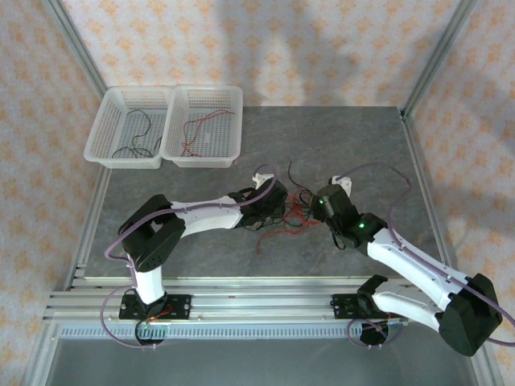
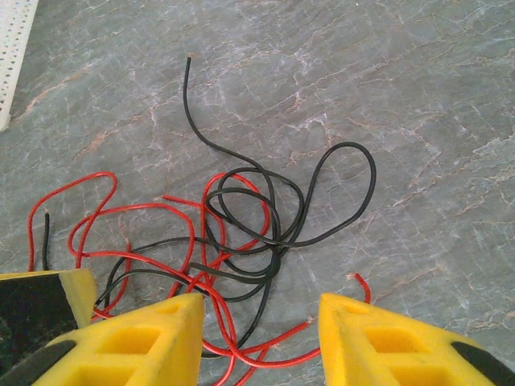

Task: Untangle the cables

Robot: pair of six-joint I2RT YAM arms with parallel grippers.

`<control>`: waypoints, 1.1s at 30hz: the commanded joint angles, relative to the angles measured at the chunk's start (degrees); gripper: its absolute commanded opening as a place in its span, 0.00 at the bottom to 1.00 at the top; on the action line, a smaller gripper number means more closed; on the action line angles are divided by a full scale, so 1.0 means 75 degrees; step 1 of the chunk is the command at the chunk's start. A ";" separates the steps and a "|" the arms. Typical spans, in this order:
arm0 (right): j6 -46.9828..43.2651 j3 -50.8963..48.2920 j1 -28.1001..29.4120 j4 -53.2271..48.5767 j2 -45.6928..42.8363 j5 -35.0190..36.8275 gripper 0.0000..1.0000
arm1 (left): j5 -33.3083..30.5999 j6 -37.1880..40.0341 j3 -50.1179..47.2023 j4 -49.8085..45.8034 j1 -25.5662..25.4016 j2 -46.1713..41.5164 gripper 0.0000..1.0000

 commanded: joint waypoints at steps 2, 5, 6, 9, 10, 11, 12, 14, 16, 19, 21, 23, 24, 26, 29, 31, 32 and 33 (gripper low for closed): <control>0.0121 0.0096 -0.0002 0.0258 0.0019 -0.0026 0.41 | -0.0553 -0.0210 0.0240 -0.0922 -0.0003 -0.0200 0.43; 0.0134 0.0112 -0.0002 0.0309 0.0117 -0.0100 0.41 | -0.0418 -0.0204 0.0252 -0.0860 -0.0012 0.0043 0.43; 0.0139 0.0139 -0.0002 0.0311 0.0130 -0.0143 0.40 | -0.0373 -0.0199 0.0252 -0.0790 -0.0012 0.0113 0.43; 0.0128 0.0179 -0.0002 0.0279 0.0111 -0.0189 0.40 | -0.0295 -0.0153 0.0235 -0.0449 -0.0010 0.0239 0.43; 0.0148 0.0177 -0.0001 0.0260 0.0087 -0.0183 0.40 | -0.0306 -0.0126 0.0257 -0.0360 -0.0004 0.0264 0.43; 0.0153 0.0179 -0.0002 0.0246 0.0053 -0.0177 0.40 | -0.0312 -0.0085 0.0296 -0.0291 -0.0003 0.0293 0.42; 0.0172 0.0175 -0.0002 0.0232 0.0028 -0.0170 0.40 | -0.0313 -0.0054 0.0336 -0.0246 -0.0005 0.0321 0.41; 0.0193 0.0154 -0.0004 0.0207 -0.0005 -0.0165 0.40 | -0.0312 0.0017 0.0452 -0.0213 0.0002 0.0402 0.39; 0.0222 0.0133 -0.0002 0.0195 -0.0025 -0.0199 0.40 | -0.0315 0.0047 0.0538 -0.0234 0.0000 0.0511 0.36; 0.0276 0.0111 -0.0002 0.0202 -0.0036 -0.0262 0.40 | -0.0327 0.0094 0.0534 -0.0150 0.0008 0.0625 0.32; 0.0298 0.0113 -0.0003 0.0227 -0.0043 -0.0310 0.40 | -0.0357 0.0118 0.0545 -0.0150 0.0018 0.0640 0.29; 0.0307 0.0107 -0.0002 0.0244 -0.0043 -0.0362 0.40 | -0.0411 0.0130 0.0539 -0.0145 0.0031 0.0638 0.28; 0.0315 0.0109 -0.0002 0.0257 -0.0046 -0.0402 0.40 | -0.0425 0.0141 0.0534 -0.0159 0.0034 0.0640 0.28; 0.0319 0.0121 -0.0002 0.0286 -0.0049 -0.0439 0.40 | -0.0503 0.0153 0.0539 -0.0180 0.0061 0.0635 0.26; 0.0341 0.0086 -0.0002 0.0362 -0.0043 -0.0511 0.40 | -0.0580 0.0187 0.0534 -0.0221 0.0078 0.0640 0.17; 0.0370 0.0048 -0.0002 0.0436 -0.0034 -0.0579 0.40 | -0.0638 0.0223 0.0561 -0.0247 0.0078 0.0630 0.10; 0.0392 0.0020 -0.0002 0.0488 -0.0032 -0.0614 0.40 | -0.0663 0.0235 0.0579 -0.0274 0.0075 0.0616 0.06; 0.0403 -0.0007 -0.0002 0.0550 -0.0026 -0.0669 0.40 | -0.0713 0.0250 0.0608 -0.0301 0.0079 0.0594 0.02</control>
